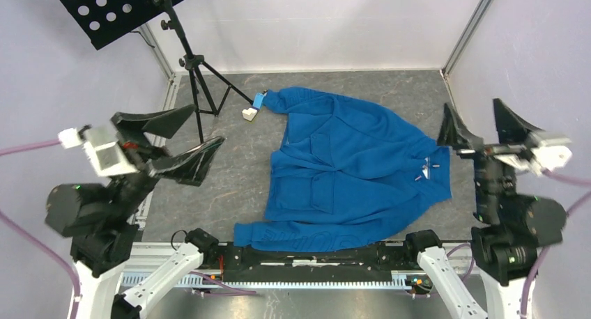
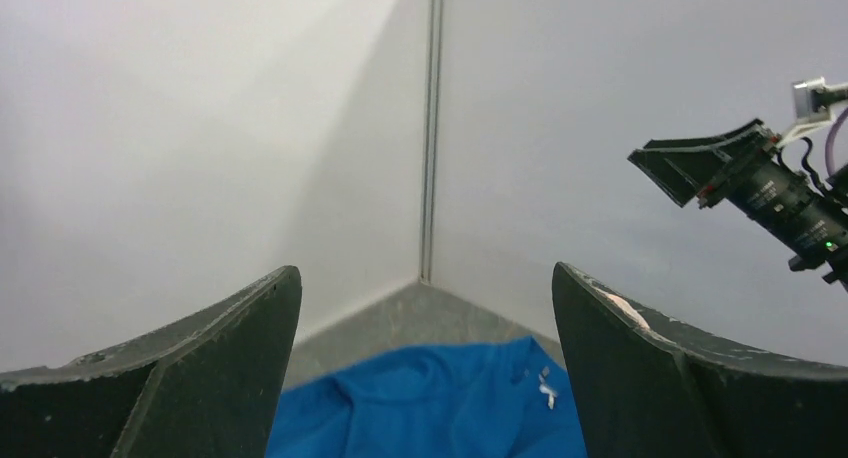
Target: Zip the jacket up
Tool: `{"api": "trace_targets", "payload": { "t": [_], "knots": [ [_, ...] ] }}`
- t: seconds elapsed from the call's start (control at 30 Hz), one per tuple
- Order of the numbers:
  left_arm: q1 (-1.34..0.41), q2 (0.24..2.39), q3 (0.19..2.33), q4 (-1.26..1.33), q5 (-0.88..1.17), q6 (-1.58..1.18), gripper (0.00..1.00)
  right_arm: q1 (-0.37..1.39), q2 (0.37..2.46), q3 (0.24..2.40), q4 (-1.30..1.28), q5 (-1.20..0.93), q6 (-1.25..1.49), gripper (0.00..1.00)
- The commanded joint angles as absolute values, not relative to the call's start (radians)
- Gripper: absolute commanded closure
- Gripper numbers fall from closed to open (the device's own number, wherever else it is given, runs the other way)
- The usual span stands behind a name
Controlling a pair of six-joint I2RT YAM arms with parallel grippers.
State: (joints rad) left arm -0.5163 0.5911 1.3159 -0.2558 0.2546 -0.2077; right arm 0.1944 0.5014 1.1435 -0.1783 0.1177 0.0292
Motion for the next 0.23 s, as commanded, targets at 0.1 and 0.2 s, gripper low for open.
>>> {"api": "trace_targets", "payload": {
  "t": [0.1,0.2],
  "knots": [
    [-0.511,0.555,1.401,-0.162,0.294,-0.067,0.00,0.191,0.402,1.082,0.029,0.103,-0.030,0.02],
    [-0.511,0.551,1.410,-0.169,0.297,-0.070,0.00,0.191,0.377,1.067,0.022,0.111,-0.030,0.02]
  ]
}}
